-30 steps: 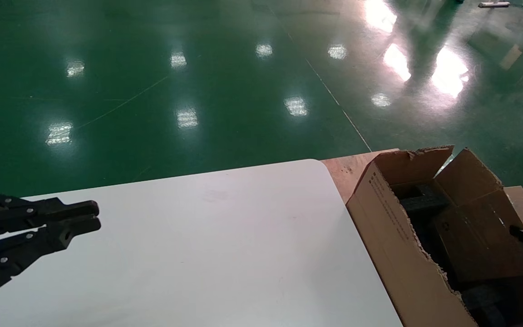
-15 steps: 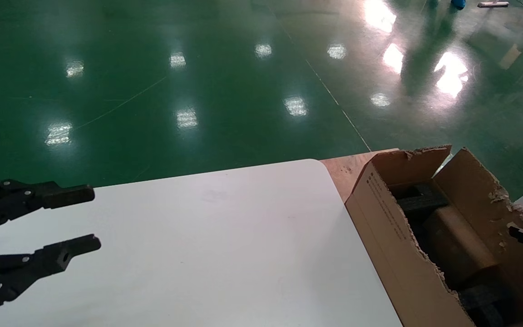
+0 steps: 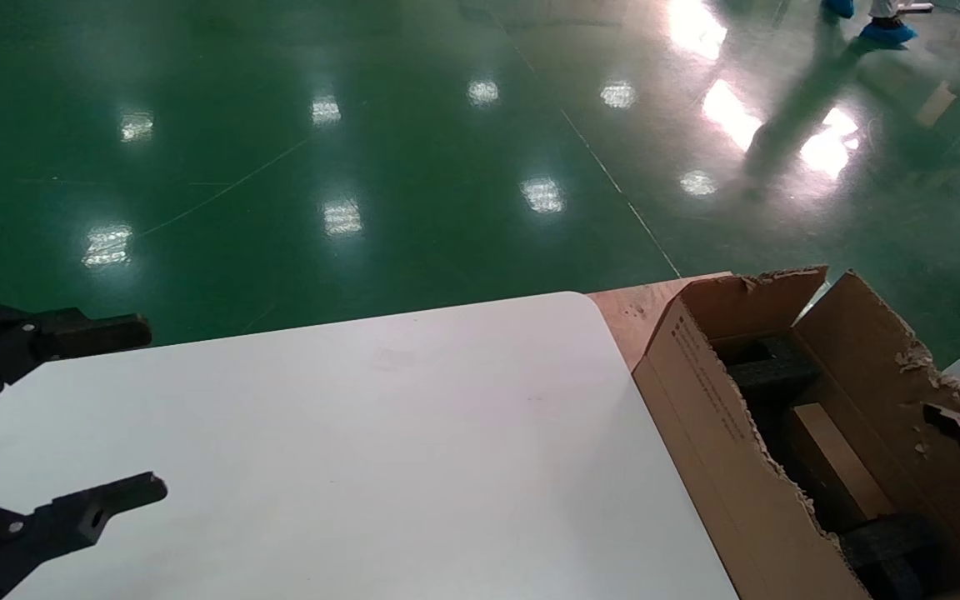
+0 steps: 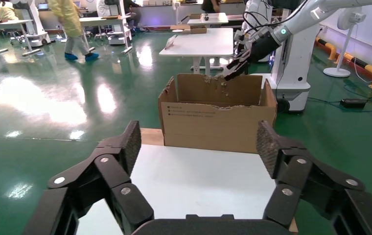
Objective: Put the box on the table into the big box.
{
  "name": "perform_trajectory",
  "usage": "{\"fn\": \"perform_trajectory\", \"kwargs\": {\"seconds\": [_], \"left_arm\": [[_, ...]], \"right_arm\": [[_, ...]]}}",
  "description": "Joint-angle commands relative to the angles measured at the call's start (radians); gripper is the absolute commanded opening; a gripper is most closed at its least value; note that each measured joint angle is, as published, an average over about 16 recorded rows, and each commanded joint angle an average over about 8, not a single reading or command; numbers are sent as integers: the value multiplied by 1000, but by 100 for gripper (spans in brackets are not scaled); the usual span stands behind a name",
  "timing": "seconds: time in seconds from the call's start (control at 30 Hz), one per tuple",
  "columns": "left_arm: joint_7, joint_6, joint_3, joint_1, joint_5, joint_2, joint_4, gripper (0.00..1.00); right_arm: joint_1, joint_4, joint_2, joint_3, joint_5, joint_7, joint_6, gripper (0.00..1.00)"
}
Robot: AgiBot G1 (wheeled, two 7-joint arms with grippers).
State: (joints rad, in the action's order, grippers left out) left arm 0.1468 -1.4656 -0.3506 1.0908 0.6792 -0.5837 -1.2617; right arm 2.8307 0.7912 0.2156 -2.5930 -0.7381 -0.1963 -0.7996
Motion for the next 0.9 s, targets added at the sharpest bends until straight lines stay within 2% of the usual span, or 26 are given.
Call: {"fn": "perform_trajectory", "kwargs": {"seconds": [0.03,0.3,0.7,0.9], "left_arm": [[0,0,0,0,0,0,0,100],[0,0,0,0,0,0,0,100],[0,0,0,0,0,0,0,100],[0,0,0,0,0,0,1,100]], "right_arm": [[-6,13,-7,8,5,6,0,100],[-13,113,-63,17,22,11,12,100],[-57,344,-306,-30,94,15,135,100],[-71,371,-343,-32,108,18,158,100]]}}
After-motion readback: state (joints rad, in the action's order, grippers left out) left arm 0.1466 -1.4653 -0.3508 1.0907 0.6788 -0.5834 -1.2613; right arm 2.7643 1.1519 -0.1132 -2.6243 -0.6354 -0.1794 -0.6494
